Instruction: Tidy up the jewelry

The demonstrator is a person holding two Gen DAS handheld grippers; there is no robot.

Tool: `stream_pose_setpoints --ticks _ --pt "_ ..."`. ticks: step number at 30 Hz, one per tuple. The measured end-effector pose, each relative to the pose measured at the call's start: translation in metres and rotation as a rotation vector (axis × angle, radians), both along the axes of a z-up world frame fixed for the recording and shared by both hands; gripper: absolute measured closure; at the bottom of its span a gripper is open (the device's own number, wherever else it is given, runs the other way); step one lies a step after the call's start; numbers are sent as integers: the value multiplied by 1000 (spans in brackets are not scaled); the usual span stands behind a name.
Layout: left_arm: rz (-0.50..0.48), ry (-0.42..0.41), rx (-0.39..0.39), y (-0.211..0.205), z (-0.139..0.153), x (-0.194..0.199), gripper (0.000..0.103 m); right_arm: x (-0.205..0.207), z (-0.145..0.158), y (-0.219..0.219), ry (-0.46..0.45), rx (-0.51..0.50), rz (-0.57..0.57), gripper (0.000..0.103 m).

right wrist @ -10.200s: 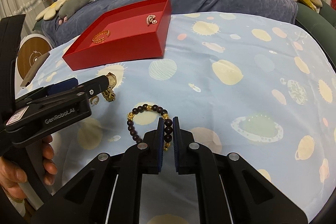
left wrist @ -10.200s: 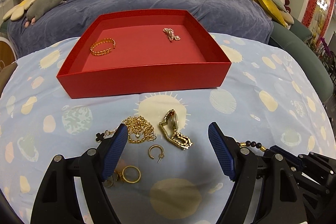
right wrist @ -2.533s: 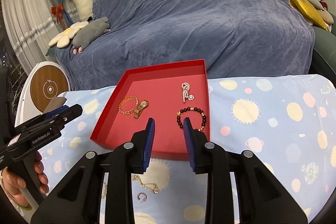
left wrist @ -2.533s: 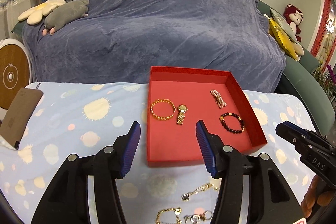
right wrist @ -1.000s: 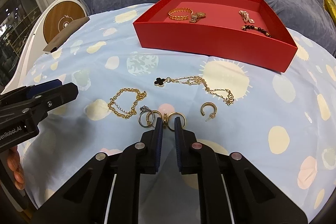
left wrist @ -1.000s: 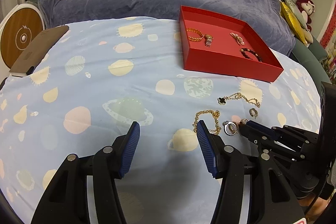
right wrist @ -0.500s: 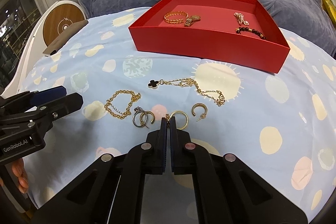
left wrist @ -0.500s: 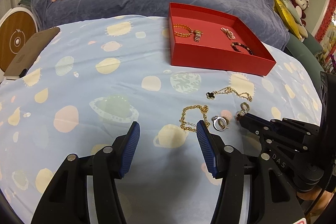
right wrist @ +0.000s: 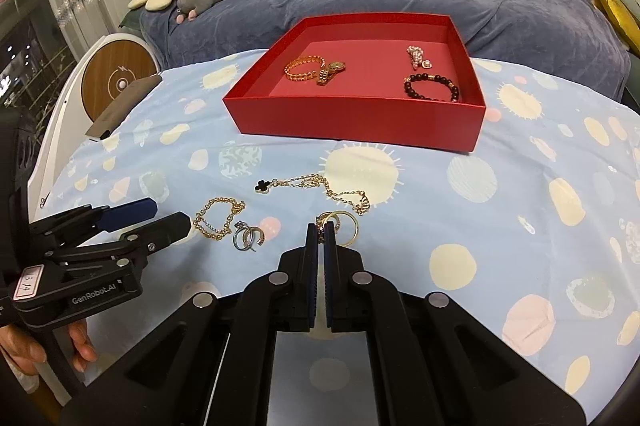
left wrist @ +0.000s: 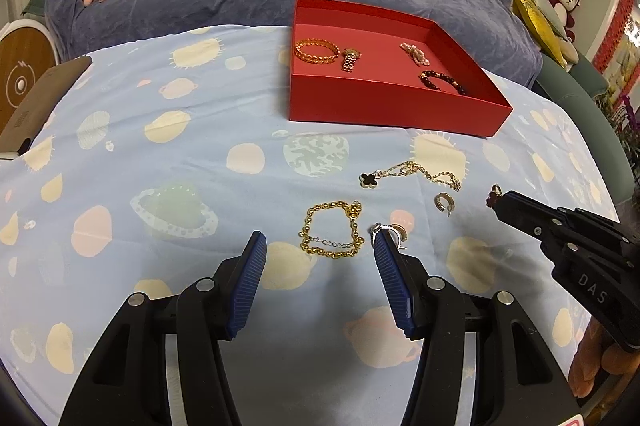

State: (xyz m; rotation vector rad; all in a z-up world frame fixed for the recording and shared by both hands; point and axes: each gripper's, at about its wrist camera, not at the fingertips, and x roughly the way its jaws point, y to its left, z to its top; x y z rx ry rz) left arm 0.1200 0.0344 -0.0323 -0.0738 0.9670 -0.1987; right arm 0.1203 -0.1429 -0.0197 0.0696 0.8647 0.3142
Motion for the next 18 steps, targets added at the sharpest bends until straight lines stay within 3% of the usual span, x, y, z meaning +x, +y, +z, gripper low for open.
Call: stream_pose_setpoints --ticks 12,18 --pt "-109 -15 25 -39 -15 -2 50 -6 -9 -15 24 1 -5 101" --pt "-133 -16 50 -49 -25 5 70 -7 -11 -15 29 2 0 101"
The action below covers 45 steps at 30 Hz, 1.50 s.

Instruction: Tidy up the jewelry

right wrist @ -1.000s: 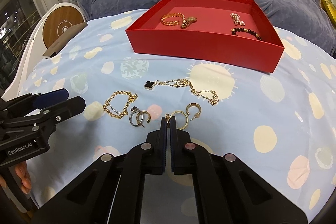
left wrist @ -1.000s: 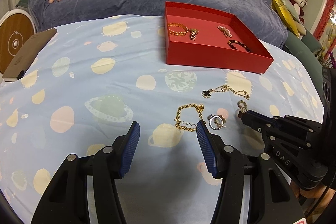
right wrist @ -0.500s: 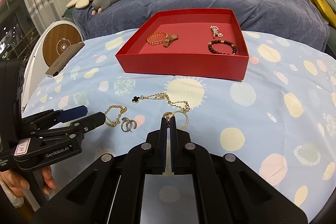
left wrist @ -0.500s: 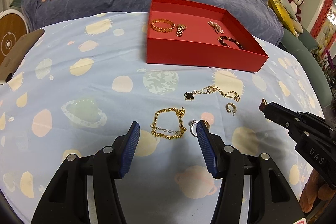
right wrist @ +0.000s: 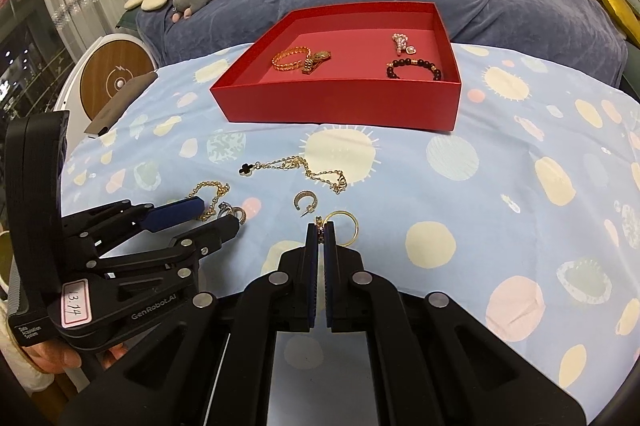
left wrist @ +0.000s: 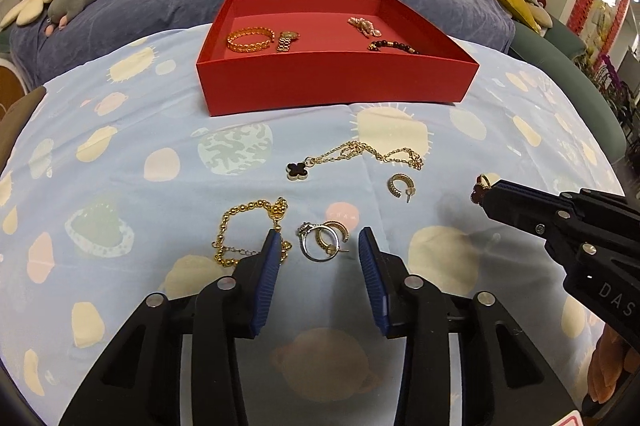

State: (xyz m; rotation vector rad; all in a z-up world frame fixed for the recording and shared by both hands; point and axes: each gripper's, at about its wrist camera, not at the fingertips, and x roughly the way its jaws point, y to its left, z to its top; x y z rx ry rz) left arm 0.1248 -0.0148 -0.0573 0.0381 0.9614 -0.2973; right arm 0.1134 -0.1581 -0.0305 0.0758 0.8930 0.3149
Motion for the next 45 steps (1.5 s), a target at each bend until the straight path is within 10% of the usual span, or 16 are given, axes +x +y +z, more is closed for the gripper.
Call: stream_pose_setpoints --ticks 8,9,24,30,45 --pt "-30 -36 28 -5 -1 -2 89 2 1 -4 0 6 -11 101" --pt "-35 -37 30 -5 0 -3 103 2 2 -4 -2 8 -12 101" --pt "-19 -26 -53 12 17 -6 103 1 10 -7 -18 18 -20 101" --pt "-4 -22 -41 -1 11 8 69 0 11 -5 -19 25 -17 101" --pt "-59 -71 30 -24 -3 20 87 5 6 -15 -4 33 -30 101"
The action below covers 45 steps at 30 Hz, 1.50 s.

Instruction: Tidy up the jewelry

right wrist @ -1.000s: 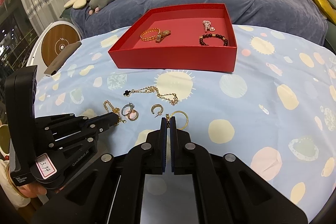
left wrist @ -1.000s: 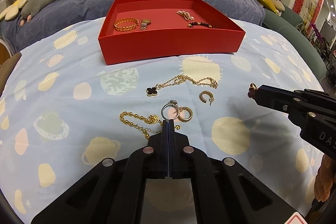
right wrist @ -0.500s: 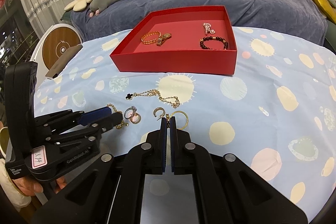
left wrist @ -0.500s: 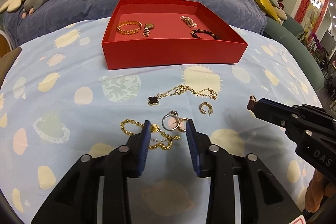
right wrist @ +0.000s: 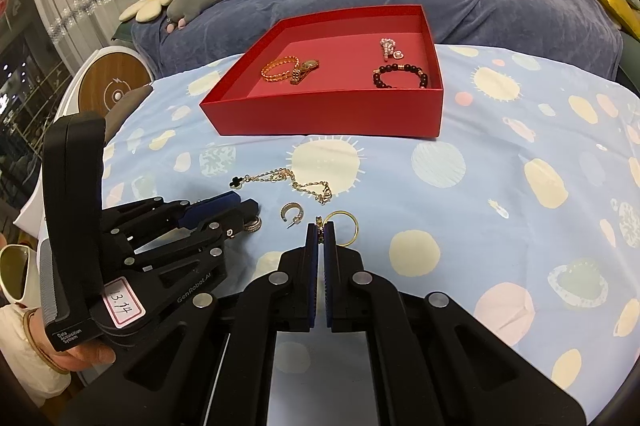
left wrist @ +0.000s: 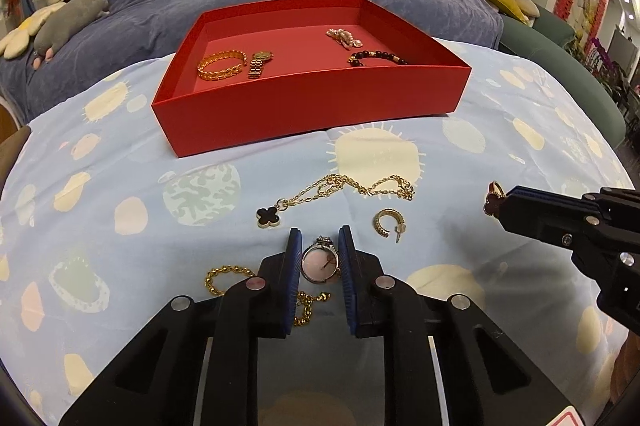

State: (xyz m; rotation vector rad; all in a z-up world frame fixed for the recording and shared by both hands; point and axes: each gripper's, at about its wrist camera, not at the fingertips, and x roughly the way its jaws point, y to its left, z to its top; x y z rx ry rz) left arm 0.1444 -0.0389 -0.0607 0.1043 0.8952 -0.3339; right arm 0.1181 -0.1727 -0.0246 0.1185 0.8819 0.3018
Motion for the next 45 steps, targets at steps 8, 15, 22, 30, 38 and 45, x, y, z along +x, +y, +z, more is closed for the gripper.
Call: stream_pose_setpoints --ticks 8,15,22,30,38,45 --pt "-11 7 -31 7 11 -6 103 -3 5 -5 -13 6 -11 101" --pt "-1 33 -53 10 8 -6 103 -4 8 -3 -17 12 -7 101" --pt "16 17 -55 5 6 0 84 -3 7 -2 -13 16 -9 101" --pt "-2 0 -21 -1 -1 4 84 -1 4 -5 -4 15 -11 101" --pt "-20 -22 16 5 -2 3 82 -3 5 -9 -10 18 -13 101" --pt "-56 -23 18 8 -2 -2 70 -4 6 -13 -11 22 -17 101"
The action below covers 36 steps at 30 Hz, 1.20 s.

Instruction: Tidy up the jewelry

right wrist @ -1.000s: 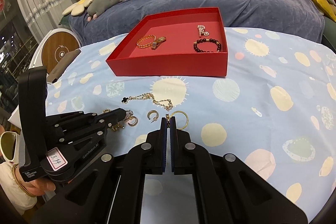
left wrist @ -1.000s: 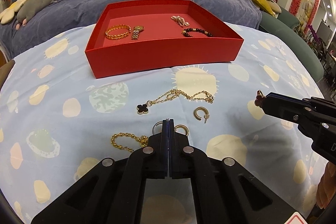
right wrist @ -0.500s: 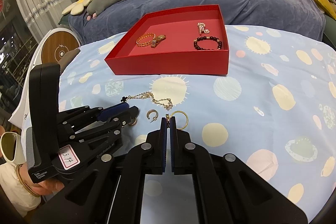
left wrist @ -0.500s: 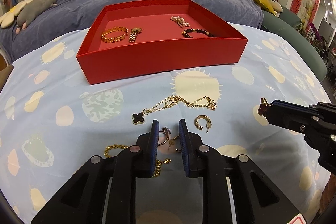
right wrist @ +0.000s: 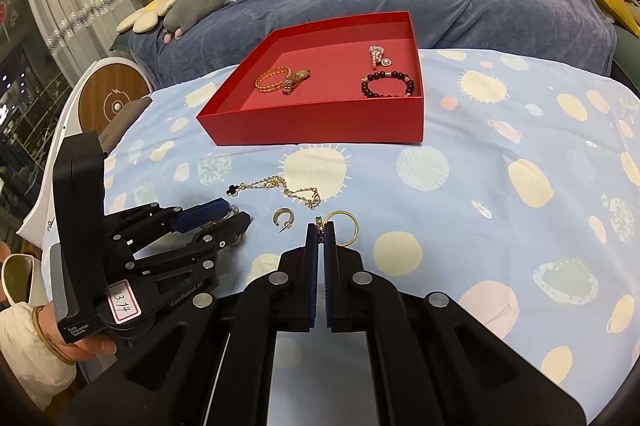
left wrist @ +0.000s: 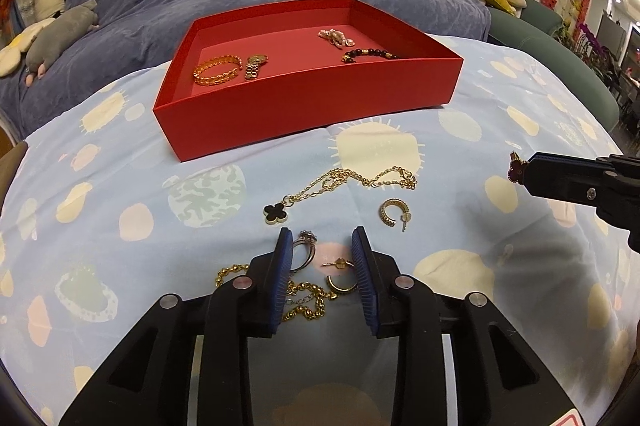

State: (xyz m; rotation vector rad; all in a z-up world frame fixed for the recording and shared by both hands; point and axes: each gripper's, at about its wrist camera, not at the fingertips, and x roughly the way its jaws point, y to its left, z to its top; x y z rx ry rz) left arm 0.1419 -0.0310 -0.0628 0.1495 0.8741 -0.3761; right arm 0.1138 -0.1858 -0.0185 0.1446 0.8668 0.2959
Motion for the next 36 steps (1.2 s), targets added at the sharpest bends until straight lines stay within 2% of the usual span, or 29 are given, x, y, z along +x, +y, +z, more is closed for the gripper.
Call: stream_pose_setpoints --ticks 9,13,20,23,31,35,36 --pt "19 6 -21 3 1 -1 69 0 3 -1 -6 8 -2 101" --pt "58 1 -12 10 1 2 69 0 4 0 -8 11 -1 101" --pt "72 2 4 12 1 5 69 0 4 2 -4 12 5 101" --pt "90 4 -23 20 6 7 69 -1 5 4 -5 12 7 101" --pt "85 11 7 22 -1 6 69 0 4 5 -4 12 8 101" --pt "94 11 4 24 -1 7 83 0 4 6 -4 11 10 101" --pt "93 13 0 25 -1 7 83 0 4 5 -5 12 10 101"
